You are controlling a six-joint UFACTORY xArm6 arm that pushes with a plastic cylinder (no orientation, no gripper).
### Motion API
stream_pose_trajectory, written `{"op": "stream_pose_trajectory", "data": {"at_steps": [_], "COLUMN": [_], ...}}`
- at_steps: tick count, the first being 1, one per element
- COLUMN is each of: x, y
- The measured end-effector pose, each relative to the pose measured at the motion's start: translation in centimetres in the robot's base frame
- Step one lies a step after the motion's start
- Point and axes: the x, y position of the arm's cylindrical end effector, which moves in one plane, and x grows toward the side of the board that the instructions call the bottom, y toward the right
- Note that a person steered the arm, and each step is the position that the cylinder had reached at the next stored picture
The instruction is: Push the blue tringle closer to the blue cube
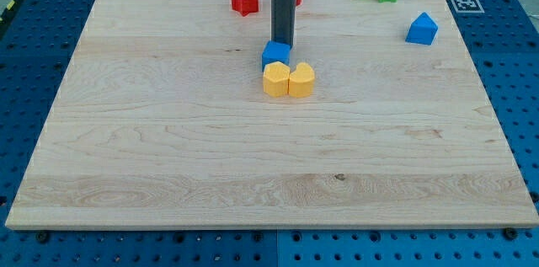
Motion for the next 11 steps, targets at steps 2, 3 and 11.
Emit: {"op": "stream_pose_trajectory", "data": {"at_steps": [2, 3, 11], "x": [0.0, -0.9, 0.7], "y": [0.0, 1.7, 16.7]}}
